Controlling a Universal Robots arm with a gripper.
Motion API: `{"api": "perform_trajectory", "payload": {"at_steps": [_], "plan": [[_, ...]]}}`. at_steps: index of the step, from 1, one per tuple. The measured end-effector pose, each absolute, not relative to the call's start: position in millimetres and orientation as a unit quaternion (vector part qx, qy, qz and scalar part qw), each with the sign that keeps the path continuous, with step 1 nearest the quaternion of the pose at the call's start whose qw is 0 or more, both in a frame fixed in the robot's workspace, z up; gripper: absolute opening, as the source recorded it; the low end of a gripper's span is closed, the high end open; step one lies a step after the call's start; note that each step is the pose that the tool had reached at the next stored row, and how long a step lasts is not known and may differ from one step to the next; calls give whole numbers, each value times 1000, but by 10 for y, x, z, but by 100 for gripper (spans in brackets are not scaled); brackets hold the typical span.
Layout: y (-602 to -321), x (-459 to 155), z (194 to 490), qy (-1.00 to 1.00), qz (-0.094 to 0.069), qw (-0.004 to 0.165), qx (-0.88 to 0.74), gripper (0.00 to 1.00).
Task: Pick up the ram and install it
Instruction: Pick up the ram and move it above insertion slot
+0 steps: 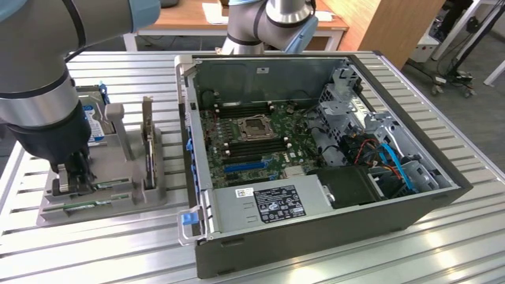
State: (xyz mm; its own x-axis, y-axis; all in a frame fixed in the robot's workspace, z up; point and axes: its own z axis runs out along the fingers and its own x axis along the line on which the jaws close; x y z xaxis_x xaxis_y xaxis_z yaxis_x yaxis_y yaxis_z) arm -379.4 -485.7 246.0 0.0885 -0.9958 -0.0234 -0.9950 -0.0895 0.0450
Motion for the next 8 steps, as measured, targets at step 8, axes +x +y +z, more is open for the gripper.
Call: {"api": "perform_trajectory", "payload": {"at_steps": [8], "plan": [[-4867,-3793,2426,-675,-24,9,738,29]]}}
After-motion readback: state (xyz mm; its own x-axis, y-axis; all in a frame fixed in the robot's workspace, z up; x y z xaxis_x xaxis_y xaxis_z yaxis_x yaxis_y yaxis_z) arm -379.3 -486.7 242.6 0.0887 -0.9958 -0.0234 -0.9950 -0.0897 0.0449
